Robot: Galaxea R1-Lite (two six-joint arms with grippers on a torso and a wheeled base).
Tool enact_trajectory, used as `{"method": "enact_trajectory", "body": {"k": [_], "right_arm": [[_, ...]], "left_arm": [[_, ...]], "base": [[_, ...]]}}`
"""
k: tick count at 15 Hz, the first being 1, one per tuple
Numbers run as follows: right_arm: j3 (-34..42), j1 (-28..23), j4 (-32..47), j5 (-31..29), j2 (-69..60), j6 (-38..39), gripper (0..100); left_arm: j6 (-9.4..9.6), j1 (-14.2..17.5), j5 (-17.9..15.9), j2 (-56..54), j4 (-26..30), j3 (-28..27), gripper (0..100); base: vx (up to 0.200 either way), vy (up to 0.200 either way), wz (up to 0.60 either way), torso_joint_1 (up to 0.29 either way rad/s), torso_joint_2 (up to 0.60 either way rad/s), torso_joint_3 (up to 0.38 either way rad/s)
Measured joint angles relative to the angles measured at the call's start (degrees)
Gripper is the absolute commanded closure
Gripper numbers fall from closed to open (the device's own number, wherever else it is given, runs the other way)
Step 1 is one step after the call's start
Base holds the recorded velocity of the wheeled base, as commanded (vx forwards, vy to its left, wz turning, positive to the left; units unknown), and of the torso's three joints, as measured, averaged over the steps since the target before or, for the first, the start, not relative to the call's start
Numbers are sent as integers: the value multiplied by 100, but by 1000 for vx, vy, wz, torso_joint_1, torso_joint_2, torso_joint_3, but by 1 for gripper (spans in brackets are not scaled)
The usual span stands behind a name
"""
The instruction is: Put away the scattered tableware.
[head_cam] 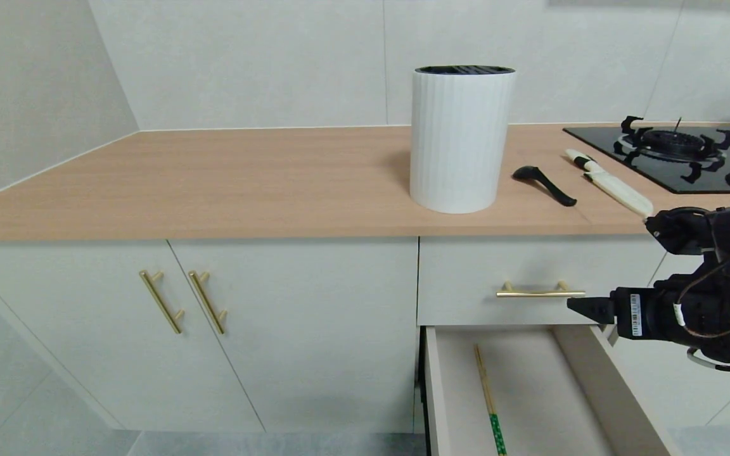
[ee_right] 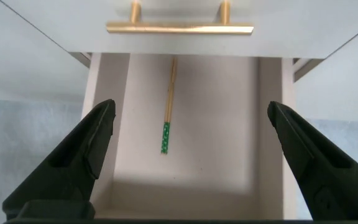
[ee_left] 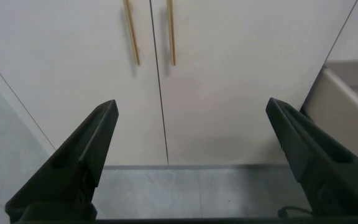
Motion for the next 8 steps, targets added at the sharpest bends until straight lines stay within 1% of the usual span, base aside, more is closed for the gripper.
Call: {"method": "enact_trajectory", "body": {"k": [8], "right_arm": [[33, 18, -6, 17, 34, -1, 0]], "left_arm": [[0, 0, 0, 0, 0, 0, 0]], "base": [[0, 0, 0, 187, -472, -284]]}}
